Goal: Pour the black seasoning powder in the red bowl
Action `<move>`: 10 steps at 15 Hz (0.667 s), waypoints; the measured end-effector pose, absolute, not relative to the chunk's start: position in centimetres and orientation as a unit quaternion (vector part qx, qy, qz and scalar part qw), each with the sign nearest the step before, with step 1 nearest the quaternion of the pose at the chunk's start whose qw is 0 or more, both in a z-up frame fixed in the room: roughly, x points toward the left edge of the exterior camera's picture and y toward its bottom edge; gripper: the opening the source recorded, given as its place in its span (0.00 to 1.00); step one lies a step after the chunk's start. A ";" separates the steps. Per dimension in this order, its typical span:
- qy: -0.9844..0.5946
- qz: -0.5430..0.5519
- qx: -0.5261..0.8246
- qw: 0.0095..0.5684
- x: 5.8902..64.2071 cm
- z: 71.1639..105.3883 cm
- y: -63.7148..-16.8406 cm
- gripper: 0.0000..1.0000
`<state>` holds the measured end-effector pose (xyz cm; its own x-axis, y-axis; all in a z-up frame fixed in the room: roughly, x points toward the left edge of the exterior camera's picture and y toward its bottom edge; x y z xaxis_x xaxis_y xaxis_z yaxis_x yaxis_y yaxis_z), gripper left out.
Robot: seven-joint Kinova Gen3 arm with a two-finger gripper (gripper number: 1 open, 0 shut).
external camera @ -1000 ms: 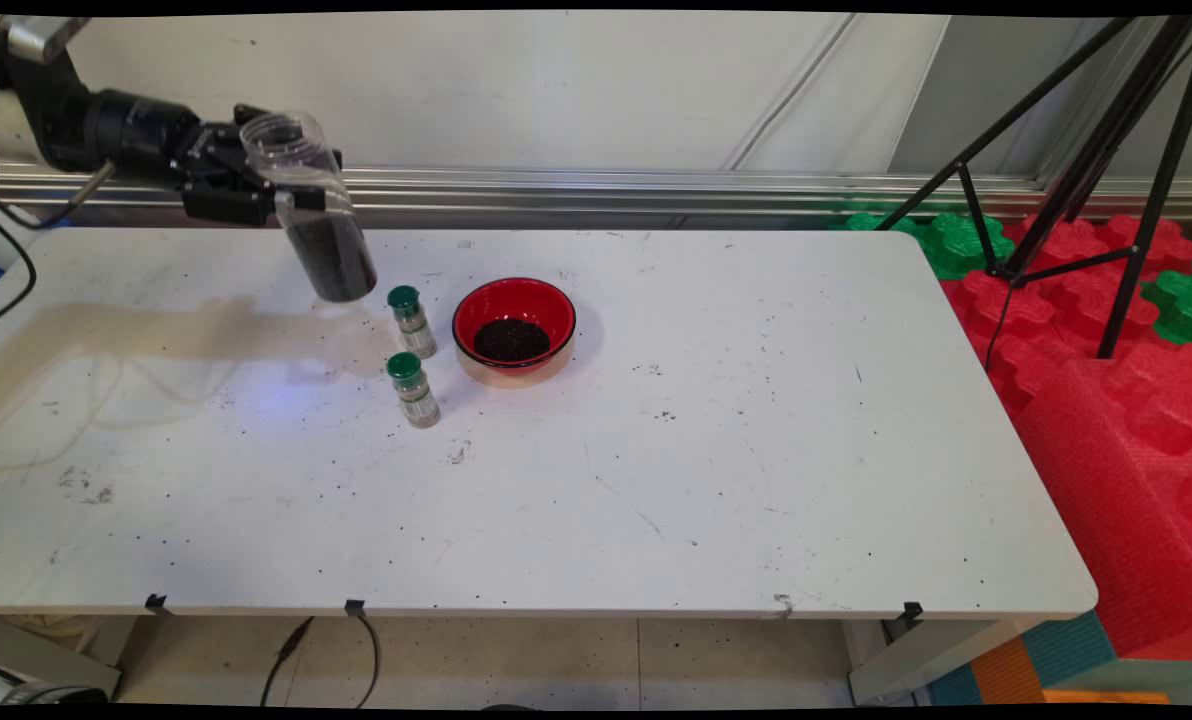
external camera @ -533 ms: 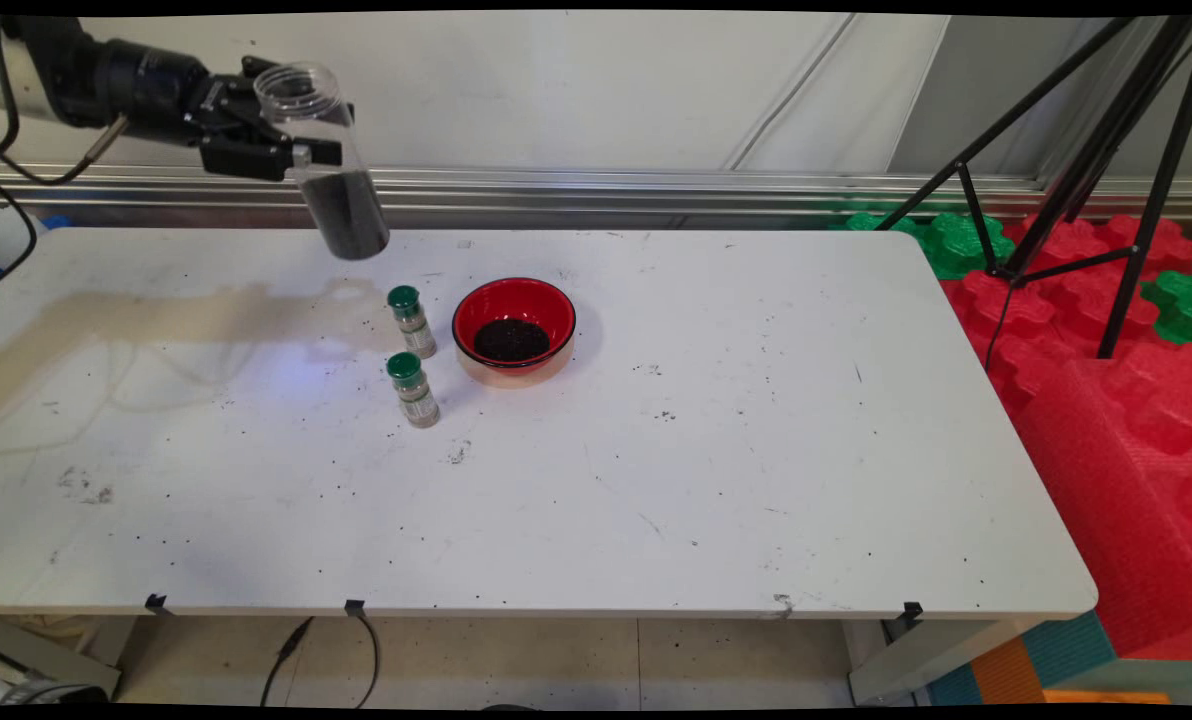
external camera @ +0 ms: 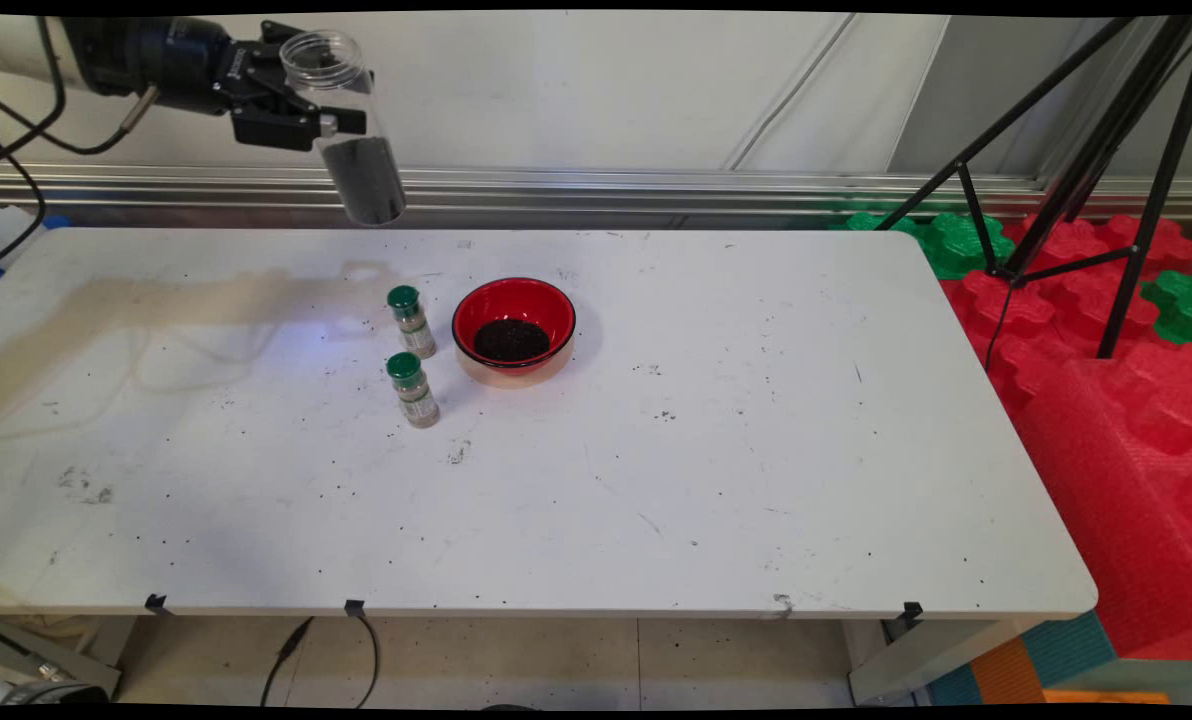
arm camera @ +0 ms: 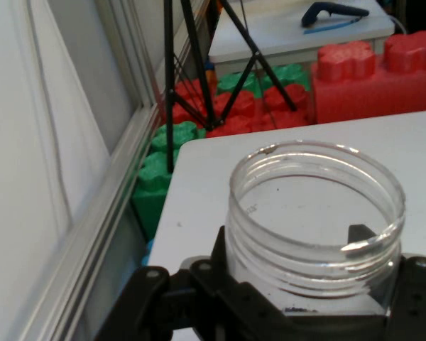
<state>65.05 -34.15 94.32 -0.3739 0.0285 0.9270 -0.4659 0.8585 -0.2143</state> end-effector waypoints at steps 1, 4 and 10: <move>-0.798 0.232 0.135 0.540 65.0 94.4 -34.5 0.00; -0.805 0.250 0.122 0.525 64.8 94.4 -36.1 0.00; -0.819 0.281 0.091 0.492 64.5 93.8 -39.5 0.00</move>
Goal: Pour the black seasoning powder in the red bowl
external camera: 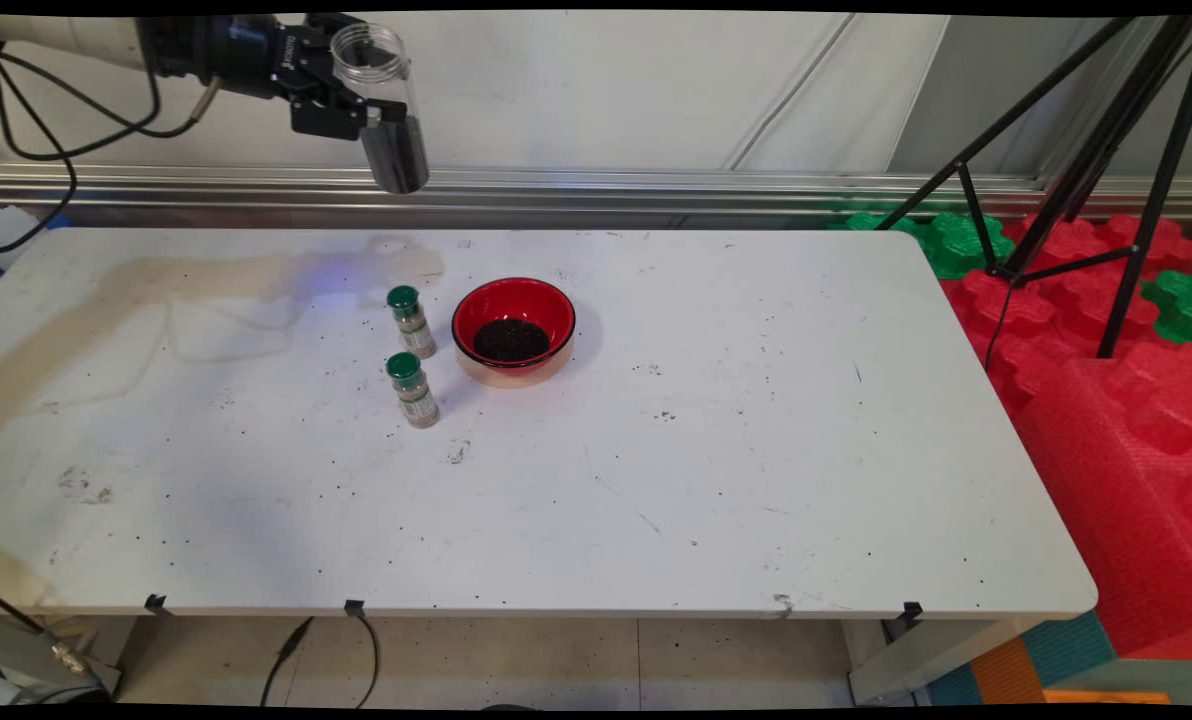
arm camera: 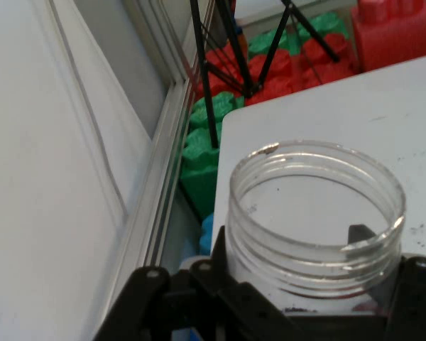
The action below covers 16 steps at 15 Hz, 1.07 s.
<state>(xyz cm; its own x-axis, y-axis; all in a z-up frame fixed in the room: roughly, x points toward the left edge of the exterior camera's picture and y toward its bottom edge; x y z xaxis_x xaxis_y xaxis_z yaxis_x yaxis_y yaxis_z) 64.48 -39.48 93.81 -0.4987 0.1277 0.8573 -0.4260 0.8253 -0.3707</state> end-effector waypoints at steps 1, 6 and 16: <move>-0.821 0.286 0.084 0.486 64.4 93.6 -40.1 0.00; -0.834 0.307 0.049 0.456 63.6 92.5 -42.9 0.00; -0.854 0.344 -0.045 0.388 61.6 89.6 -47.7 0.00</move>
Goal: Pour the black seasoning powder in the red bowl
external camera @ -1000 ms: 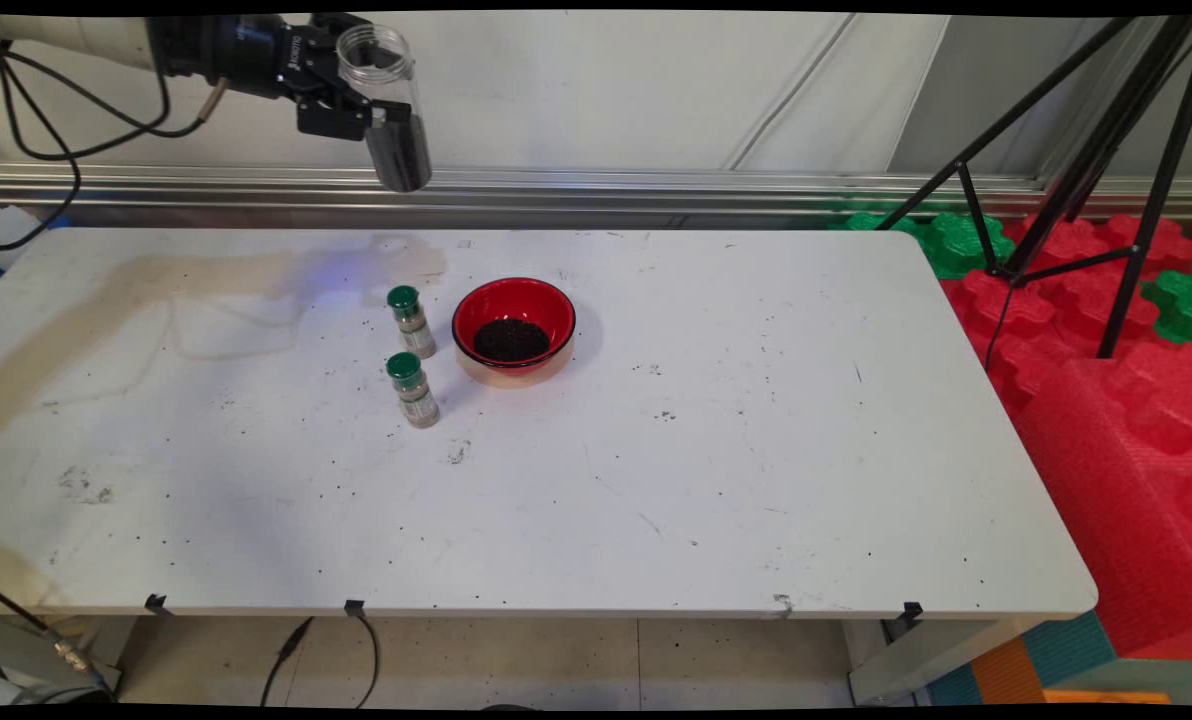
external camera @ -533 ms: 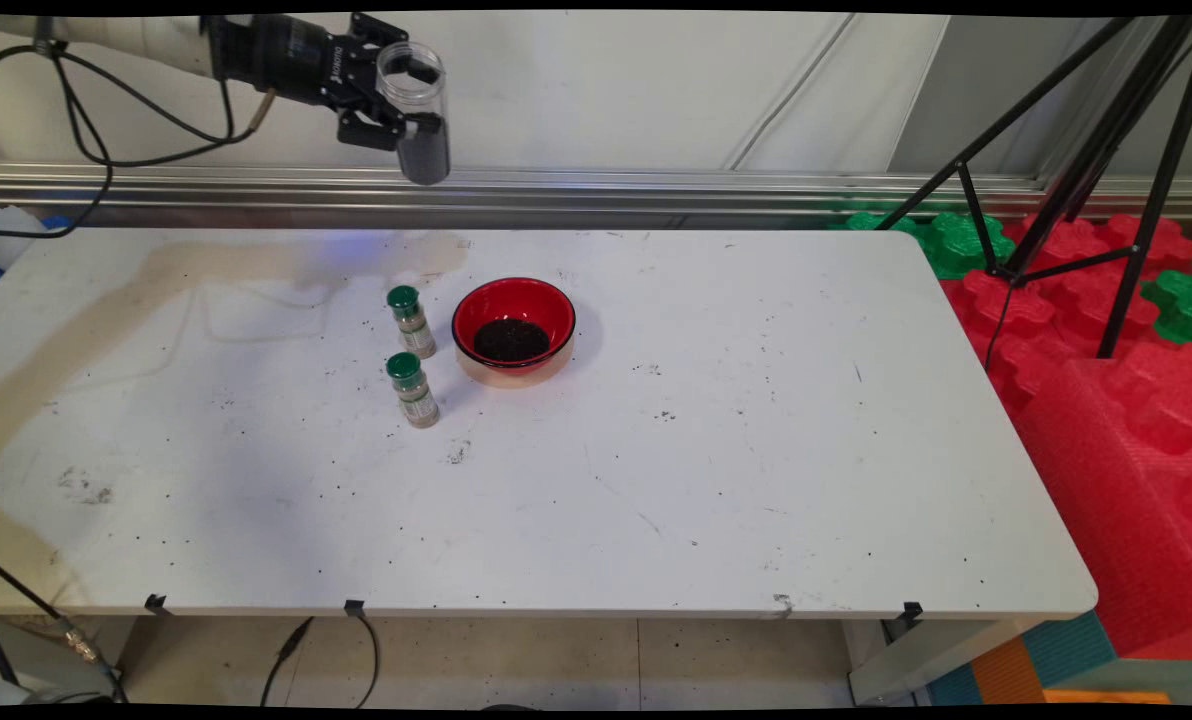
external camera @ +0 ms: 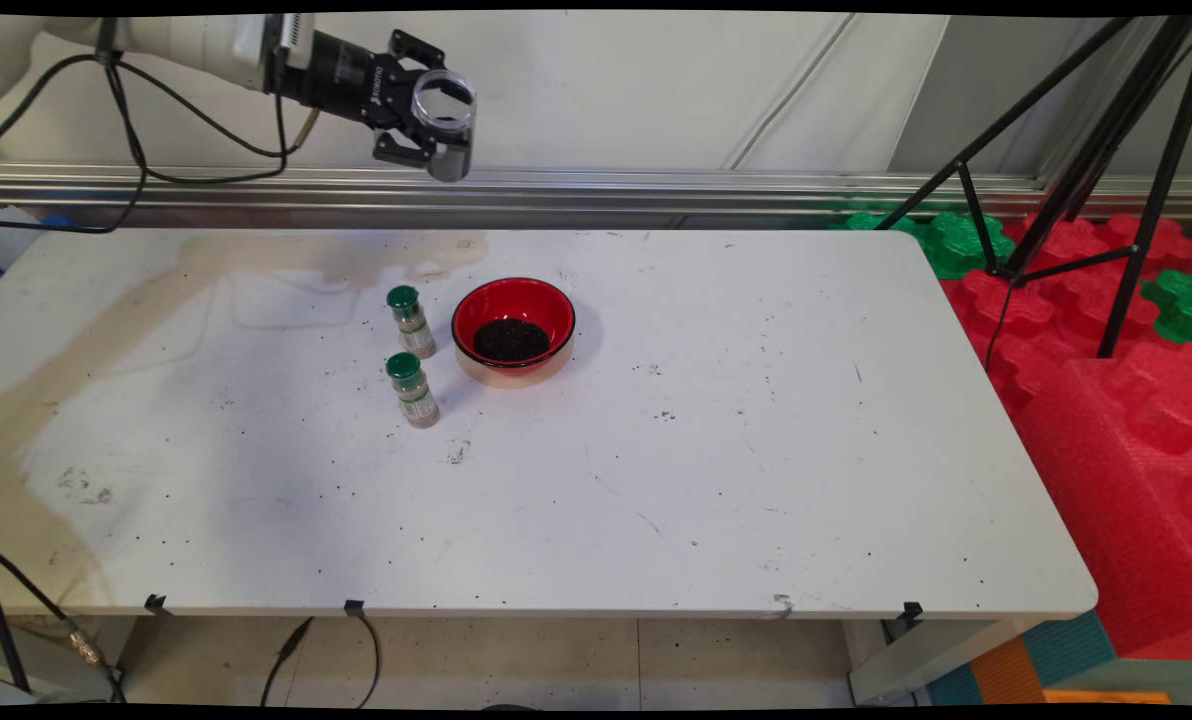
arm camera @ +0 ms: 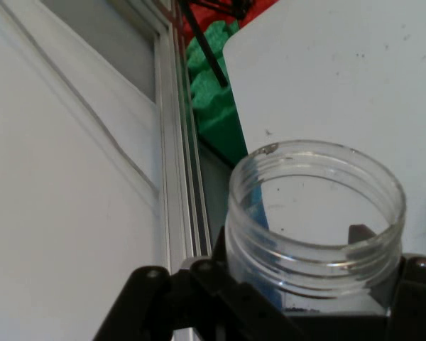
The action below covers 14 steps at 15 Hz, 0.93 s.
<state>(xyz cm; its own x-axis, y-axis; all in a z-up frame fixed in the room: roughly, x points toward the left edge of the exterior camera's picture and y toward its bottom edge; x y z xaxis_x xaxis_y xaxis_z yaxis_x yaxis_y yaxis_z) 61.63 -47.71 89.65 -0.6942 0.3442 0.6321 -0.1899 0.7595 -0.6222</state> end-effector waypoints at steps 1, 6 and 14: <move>-0.854 0.348 -0.055 0.382 61.4 89.4 -48.1 0.00; -0.854 0.367 -0.113 0.350 59.9 88.2 -49.4 0.00; -0.846 0.393 -0.194 0.303 57.8 86.9 -50.0 0.00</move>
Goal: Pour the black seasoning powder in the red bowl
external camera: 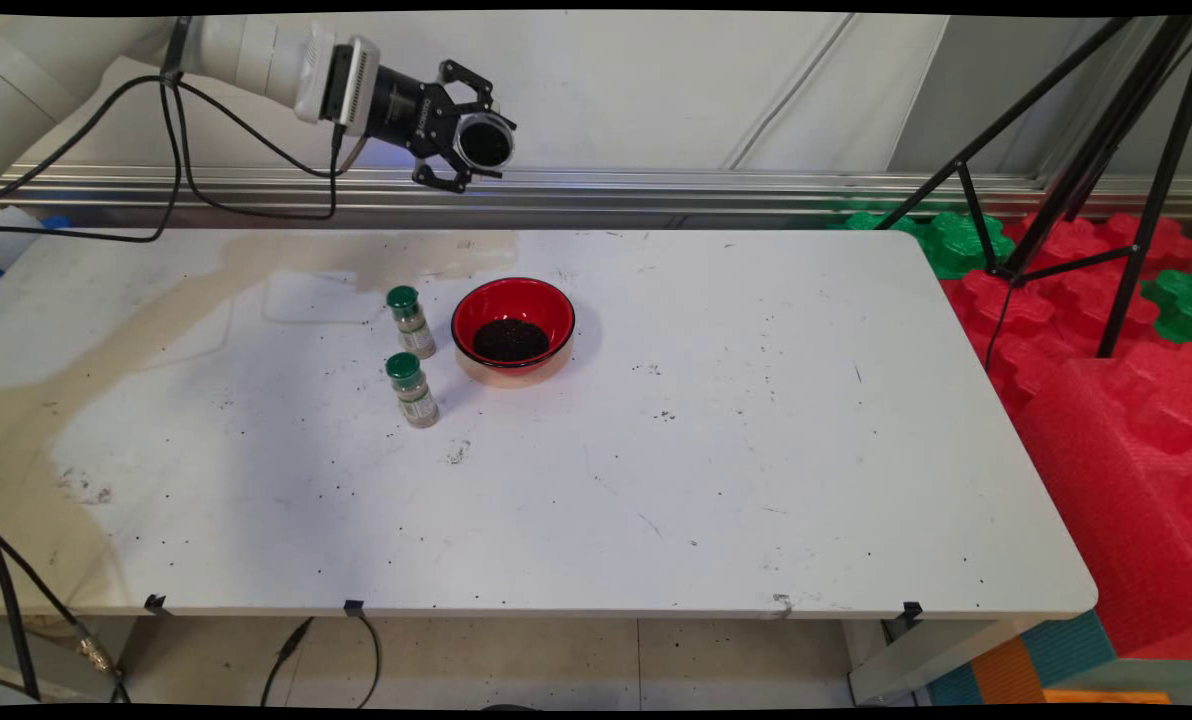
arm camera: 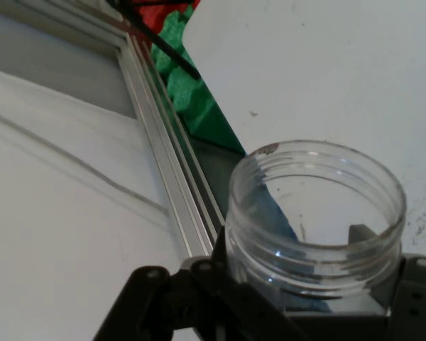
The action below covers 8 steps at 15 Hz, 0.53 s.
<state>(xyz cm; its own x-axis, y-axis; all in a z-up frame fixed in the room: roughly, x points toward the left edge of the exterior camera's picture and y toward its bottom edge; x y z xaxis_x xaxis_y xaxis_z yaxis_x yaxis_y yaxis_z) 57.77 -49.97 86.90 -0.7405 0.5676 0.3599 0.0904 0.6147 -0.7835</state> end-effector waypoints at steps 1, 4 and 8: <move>-0.845 0.396 -0.203 0.297 57.5 86.7 -50.0 0.00; -0.841 0.402 -0.225 0.284 56.9 86.4 -49.9 0.00; -0.835 0.407 -0.251 0.272 56.0 86.0 -49.5 0.00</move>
<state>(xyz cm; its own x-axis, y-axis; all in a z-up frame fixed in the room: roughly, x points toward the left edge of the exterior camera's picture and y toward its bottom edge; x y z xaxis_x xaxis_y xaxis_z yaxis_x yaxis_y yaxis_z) 55.97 -49.51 85.97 -0.7266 0.6399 0.2500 0.1973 0.5429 -0.8163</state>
